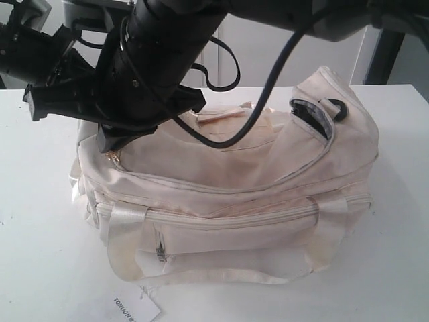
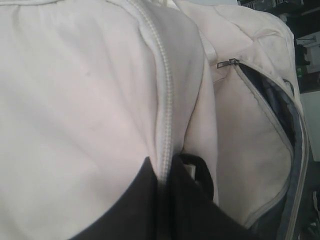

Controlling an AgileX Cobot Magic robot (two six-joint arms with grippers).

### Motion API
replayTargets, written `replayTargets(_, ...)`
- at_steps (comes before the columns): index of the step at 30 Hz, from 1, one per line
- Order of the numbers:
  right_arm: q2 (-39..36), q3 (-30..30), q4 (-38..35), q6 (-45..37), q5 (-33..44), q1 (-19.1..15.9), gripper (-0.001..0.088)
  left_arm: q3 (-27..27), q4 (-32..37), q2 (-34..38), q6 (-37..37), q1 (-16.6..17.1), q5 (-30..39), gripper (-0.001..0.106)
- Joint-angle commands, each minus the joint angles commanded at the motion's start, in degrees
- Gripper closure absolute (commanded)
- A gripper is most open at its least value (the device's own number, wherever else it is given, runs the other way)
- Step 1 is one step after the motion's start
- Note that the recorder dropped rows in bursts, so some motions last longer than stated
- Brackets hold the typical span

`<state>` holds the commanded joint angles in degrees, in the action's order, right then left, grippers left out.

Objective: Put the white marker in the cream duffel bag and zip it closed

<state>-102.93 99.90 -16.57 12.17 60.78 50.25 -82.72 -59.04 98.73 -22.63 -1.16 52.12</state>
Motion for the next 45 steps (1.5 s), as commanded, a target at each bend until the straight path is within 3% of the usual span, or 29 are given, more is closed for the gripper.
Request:
replayTargets(11,0.00,0.00,-0.83,-4.71,8.80,0.00,0.0868,0.00,2.04,0.00,-0.48,0.00,0.03,0.105)
replayTargets(23,0.83,0.00,4.50,-4.49,6.68,-0.10,0.0868,0.00,13.10,0.00,-1.73,0.00,-1.54,0.105)
replayTargets(36,0.38,0.00,7.71,-4.49,4.23,-0.10,0.0868,0.00,12.78,0.00,-1.60,-0.12,-4.04,0.105)
replayTargets(37,0.44,0.00,7.71,-4.49,3.61,-0.10,0.0868,0.00,11.88,0.00,-1.60,-0.12,-4.04,0.102)
replayTargets(42,-0.07,0.00,7.71,-4.49,0.94,-0.10,0.0868,0.00,11.62,-0.11,-1.60,-0.12,-3.46,0.059)
replayTargets(45,-0.98,0.00,7.71,-4.49,0.85,-0.10,0.0868,0.00,12.06,-0.11,-1.60,-0.12,-2.62,0.053)
